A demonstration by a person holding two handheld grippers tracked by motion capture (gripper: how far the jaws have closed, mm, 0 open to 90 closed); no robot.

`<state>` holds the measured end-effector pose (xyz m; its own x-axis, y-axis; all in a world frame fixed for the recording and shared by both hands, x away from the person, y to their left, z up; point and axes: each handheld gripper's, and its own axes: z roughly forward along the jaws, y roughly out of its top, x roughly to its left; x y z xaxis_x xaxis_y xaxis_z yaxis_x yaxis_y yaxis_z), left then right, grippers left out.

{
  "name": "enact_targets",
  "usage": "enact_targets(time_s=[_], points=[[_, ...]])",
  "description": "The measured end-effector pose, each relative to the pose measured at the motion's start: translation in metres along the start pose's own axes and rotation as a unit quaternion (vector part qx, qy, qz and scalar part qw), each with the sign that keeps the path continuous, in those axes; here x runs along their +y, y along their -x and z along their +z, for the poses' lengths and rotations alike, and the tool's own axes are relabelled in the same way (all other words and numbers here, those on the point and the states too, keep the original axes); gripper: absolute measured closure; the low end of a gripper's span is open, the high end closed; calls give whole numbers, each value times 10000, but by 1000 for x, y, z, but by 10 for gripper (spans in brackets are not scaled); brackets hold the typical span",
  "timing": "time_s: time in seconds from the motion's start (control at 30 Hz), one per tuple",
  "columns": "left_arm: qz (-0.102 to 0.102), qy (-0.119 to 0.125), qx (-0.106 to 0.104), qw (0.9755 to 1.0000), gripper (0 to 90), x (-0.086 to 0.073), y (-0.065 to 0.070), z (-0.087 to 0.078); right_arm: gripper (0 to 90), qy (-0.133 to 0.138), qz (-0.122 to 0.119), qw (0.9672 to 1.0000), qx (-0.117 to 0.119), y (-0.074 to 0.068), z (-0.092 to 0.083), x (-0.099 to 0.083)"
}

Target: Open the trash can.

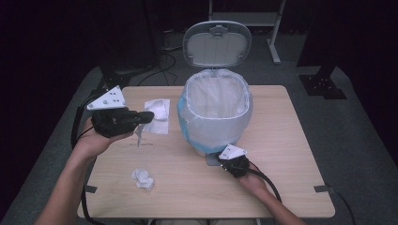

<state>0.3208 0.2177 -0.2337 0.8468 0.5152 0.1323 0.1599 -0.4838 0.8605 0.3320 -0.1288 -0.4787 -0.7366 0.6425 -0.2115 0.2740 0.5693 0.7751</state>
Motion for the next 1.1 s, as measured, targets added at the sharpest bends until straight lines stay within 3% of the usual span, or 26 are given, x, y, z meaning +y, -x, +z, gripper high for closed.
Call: enact_targets(time_s=[1.1], points=[[335, -34, -308, 9990, 875, 54, -3, 24, 900, 7, 31, 10000, 16, 0, 0, 0]])
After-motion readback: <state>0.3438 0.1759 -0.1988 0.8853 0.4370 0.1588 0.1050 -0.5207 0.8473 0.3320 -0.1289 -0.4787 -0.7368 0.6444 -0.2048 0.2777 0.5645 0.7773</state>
